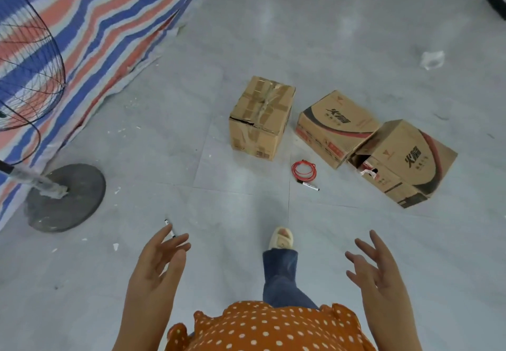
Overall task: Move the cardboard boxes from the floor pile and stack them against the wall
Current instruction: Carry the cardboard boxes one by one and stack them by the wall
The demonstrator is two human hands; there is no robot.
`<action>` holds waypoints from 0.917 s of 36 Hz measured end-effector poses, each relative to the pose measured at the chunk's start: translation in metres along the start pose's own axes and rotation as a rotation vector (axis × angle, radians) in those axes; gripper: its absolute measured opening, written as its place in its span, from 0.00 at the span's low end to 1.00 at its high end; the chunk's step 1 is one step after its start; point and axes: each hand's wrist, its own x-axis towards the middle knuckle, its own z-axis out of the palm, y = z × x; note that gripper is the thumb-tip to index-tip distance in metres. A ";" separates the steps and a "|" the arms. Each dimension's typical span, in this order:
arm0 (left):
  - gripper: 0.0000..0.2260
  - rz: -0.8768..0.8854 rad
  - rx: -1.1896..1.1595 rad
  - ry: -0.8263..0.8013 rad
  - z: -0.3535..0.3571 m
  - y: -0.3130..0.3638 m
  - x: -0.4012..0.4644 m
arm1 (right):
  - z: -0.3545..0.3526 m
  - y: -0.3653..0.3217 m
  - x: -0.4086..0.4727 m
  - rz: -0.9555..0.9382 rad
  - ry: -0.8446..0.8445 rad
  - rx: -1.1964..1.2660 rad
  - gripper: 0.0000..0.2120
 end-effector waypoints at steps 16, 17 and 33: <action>0.13 -0.028 -0.085 0.090 0.123 0.117 0.207 | 0.034 -0.161 0.258 -0.066 -0.095 -0.022 0.21; 0.14 -0.036 -0.076 0.099 0.125 0.120 0.220 | 0.041 -0.167 0.269 -0.054 -0.105 -0.021 0.21; 0.16 -0.028 0.061 -0.143 0.127 0.179 0.502 | 0.169 -0.257 0.410 0.113 0.047 -0.031 0.25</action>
